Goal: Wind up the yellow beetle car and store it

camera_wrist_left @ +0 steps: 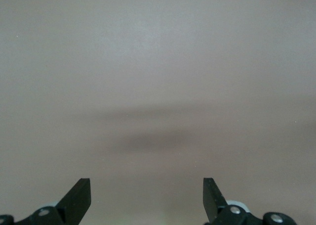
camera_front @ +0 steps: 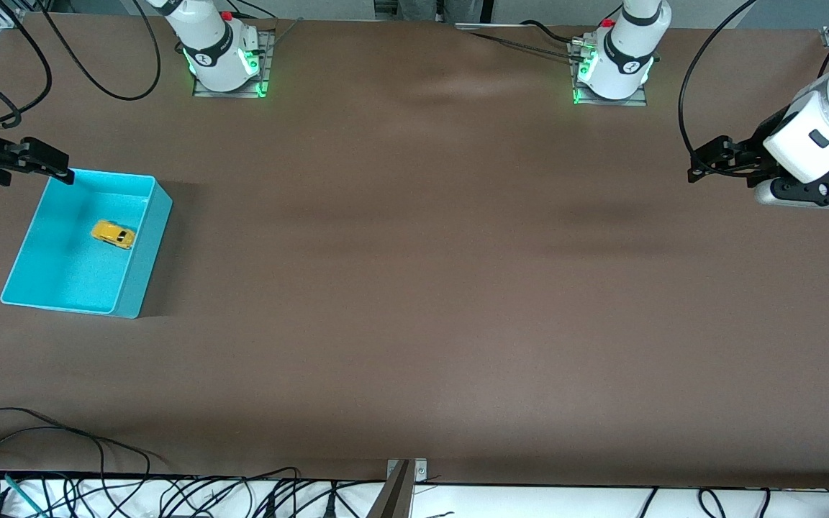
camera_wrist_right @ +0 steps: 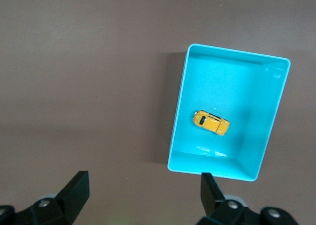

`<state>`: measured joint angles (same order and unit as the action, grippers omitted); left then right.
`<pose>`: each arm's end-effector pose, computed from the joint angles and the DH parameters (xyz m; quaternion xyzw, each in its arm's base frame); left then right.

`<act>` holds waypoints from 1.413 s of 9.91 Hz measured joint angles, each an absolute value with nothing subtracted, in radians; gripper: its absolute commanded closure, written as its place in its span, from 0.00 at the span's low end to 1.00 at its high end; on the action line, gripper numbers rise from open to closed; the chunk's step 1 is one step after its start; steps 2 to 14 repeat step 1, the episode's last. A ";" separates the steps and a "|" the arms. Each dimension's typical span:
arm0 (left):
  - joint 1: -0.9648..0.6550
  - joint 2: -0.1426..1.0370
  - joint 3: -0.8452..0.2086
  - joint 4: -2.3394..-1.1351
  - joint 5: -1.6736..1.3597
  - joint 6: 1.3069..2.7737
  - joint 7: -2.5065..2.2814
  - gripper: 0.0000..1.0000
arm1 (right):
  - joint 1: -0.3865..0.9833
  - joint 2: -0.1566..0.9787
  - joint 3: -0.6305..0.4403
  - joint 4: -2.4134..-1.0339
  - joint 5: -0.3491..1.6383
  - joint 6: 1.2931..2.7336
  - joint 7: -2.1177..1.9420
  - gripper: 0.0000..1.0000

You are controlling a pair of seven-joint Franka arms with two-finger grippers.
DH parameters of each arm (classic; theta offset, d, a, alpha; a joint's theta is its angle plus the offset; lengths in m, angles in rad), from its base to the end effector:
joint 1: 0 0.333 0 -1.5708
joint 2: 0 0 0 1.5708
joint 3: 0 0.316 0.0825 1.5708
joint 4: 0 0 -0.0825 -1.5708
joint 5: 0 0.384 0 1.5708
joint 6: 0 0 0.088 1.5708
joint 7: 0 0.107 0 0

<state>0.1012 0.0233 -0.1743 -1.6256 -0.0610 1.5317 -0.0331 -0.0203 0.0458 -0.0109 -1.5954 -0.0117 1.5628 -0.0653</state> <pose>0.5520 -0.0461 0.5831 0.9976 -0.0195 -0.0600 0.0294 0.5648 -0.0188 0.5866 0.9991 0.0172 -0.0394 0.0042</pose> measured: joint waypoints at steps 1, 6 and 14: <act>0.101 0.023 -0.175 -1.626 -0.061 1.532 -0.033 0.00 | -0.012 0.047 -0.004 -1.596 -0.011 1.562 -0.037 0.00; 0.101 0.023 -0.175 -1.626 -0.061 1.532 -0.033 0.00 | -0.012 0.047 -0.004 -1.596 -0.011 1.562 -0.037 0.00; 0.101 0.023 -0.175 -1.626 -0.061 1.532 -0.033 0.00 | -0.012 0.047 -0.004 -1.596 -0.011 1.562 -0.037 0.00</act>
